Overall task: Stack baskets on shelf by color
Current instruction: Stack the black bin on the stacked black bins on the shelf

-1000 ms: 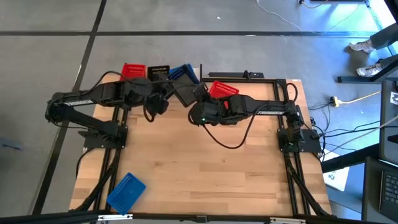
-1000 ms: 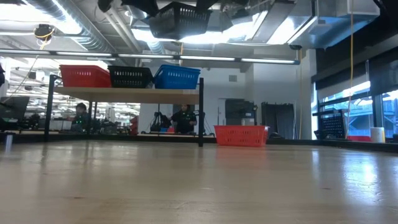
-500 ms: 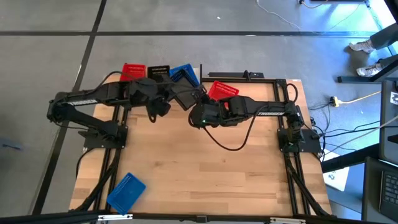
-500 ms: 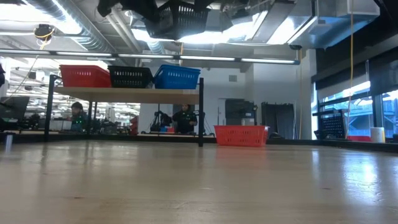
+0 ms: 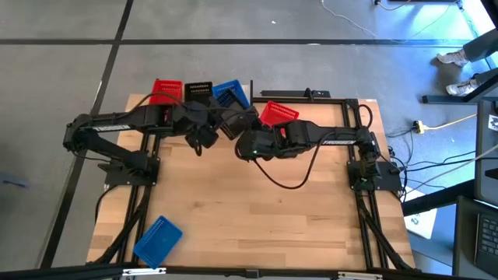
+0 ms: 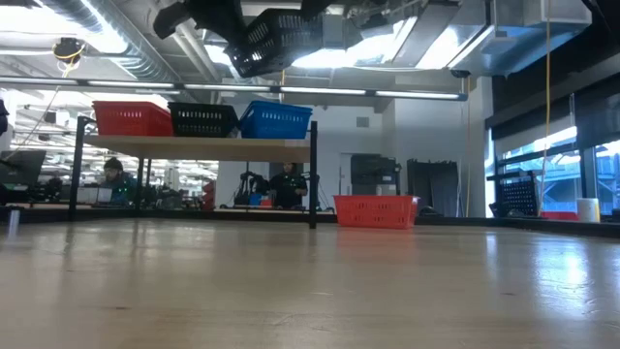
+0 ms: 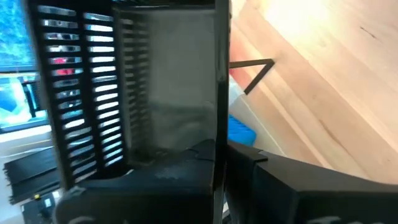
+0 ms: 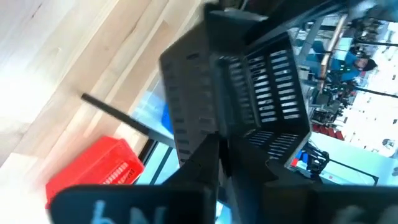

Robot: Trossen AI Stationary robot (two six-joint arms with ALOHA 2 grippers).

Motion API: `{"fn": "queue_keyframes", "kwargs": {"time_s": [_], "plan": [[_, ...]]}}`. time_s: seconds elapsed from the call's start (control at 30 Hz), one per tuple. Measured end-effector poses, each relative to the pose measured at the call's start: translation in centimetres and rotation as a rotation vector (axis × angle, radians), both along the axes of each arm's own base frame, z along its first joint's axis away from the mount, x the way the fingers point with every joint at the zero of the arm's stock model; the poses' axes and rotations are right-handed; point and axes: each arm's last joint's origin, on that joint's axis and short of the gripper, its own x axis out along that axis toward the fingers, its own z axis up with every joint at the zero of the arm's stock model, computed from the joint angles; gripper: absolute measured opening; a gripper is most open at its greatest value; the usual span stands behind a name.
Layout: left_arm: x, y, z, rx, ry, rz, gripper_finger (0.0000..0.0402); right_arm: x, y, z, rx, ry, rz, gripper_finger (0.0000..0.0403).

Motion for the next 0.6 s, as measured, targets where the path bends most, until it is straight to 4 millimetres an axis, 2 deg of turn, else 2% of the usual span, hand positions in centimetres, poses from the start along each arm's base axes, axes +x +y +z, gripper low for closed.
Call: {"fn": "queue_keyframes", "kwargs": {"time_s": [0.3, 0.43, 0.6], "plan": [[-0.7, -0.1, -0.8, -0.016, 0.109, -0.006, 0.0001, 0.1, 0.0, 0.1, -0.015, -0.013, -0.008, 0.0112], [-1.1, -0.2, -0.8, -0.019, 0.130, -0.006, 0.0000, 0.0, 0.3, 0.4, -0.011, -0.027, -0.006, 0.0118], [-2.6, 0.0, 1.2, -0.016, 0.120, 0.006, 0.0000, -0.2, 1.2, 1.0, 0.020, -0.083, -0.015, 0.0119]]}}
